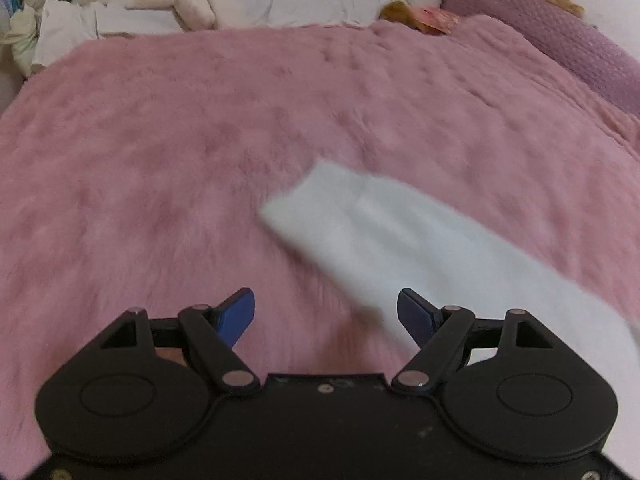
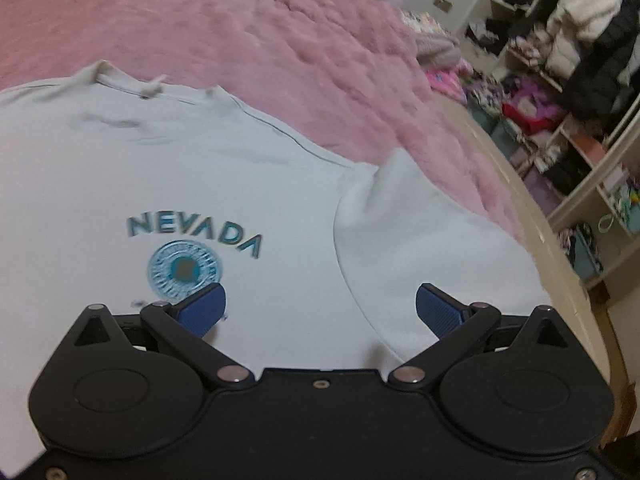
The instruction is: Fold small clothes
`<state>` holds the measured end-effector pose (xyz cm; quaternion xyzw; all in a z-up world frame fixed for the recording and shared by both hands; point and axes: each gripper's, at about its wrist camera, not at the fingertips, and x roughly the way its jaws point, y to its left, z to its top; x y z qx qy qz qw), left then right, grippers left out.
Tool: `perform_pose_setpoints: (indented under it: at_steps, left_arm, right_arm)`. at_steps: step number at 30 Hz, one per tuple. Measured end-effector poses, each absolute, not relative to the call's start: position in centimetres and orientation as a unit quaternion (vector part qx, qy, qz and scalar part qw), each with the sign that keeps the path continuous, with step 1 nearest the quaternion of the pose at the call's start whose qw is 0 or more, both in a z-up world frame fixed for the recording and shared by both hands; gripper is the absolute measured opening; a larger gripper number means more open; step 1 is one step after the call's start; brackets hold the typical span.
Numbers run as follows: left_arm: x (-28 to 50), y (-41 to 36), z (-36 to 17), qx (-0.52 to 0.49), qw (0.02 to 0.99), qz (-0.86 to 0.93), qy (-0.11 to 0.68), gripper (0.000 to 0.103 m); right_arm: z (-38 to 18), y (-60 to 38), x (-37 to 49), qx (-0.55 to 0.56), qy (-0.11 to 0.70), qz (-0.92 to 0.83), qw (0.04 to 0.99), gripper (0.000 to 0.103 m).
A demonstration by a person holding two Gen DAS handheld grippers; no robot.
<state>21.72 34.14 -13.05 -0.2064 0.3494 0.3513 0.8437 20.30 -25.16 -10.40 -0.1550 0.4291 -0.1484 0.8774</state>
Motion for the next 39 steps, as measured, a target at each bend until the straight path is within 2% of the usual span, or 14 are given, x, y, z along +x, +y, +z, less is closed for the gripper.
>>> perform_pose_setpoints:
  at_steps: [4,6,8,9,10,11,12,16,21,24,30,34,39]
  left_arm:
    - [26.5,37.3,-15.6,-0.202,0.816,0.372,0.393,0.082]
    - [27.1,38.4,-16.1,-0.204,0.815,0.391,0.376,0.082]
    - [27.7,38.1,-16.0,-0.171,0.827,0.396,0.361,0.074]
    - [27.9,37.9,-15.9,-0.151,0.829,0.401,0.360,0.074]
    - [28.0,37.3,-15.7,-0.128,0.827,0.411,0.361,0.068]
    - [28.0,36.7,-15.5,-0.117,0.828,0.411,0.362,0.055]
    - [28.0,36.4,-15.2,-0.117,0.835,0.399,0.359,0.005]
    - [29.2,34.8,-12.9,-0.086,0.845,0.388,0.357,0.003]
    - [30.1,29.1,-7.2,-0.052,0.882,0.341,0.322,0.003]
    - [30.6,23.4,-3.2,-0.009,0.903,0.306,0.300,0.003]
    - [31.1,9.3,3.0,0.008,0.940,0.212,0.267,0.003]
    - [30.8,0.6,4.4,-0.017,0.953,0.151,0.263,0.003]
    - [29.3,-9.2,3.0,-0.006,0.957,0.092,0.273,0.003]
  right_arm:
    - [-11.8,-25.5,21.6,-0.163,0.444,-0.146,0.869,0.099]
    - [-12.2,-25.8,22.2,-0.170,0.449,-0.132,0.867,0.099]
    - [-12.2,-26.7,22.8,-0.165,0.451,-0.131,0.867,0.099]
    - [-12.0,-27.2,22.9,-0.162,0.451,-0.134,0.867,0.099]
    - [-11.9,-27.5,23.1,-0.161,0.450,-0.137,0.868,0.099]
    - [-11.7,-28.0,23.2,-0.160,0.447,-0.142,0.868,0.099]
    - [-11.5,-28.4,23.2,-0.157,0.446,-0.148,0.869,0.099]
    - [-10.5,-30.7,22.4,-0.145,0.440,-0.155,0.873,0.099]
    - [-10.5,-34.3,20.9,-0.149,0.447,-0.165,0.866,0.099]
    - [-10.3,-36.7,20.1,-0.123,0.442,-0.179,0.870,0.099]
    - [-9.6,-39.4,18.8,-0.083,0.431,-0.177,0.881,0.099]
    - [-9.6,-41.0,19.9,-0.075,0.424,-0.165,0.888,0.099]
    - [-9.8,-42.5,20.7,-0.115,0.411,-0.178,0.886,0.099]
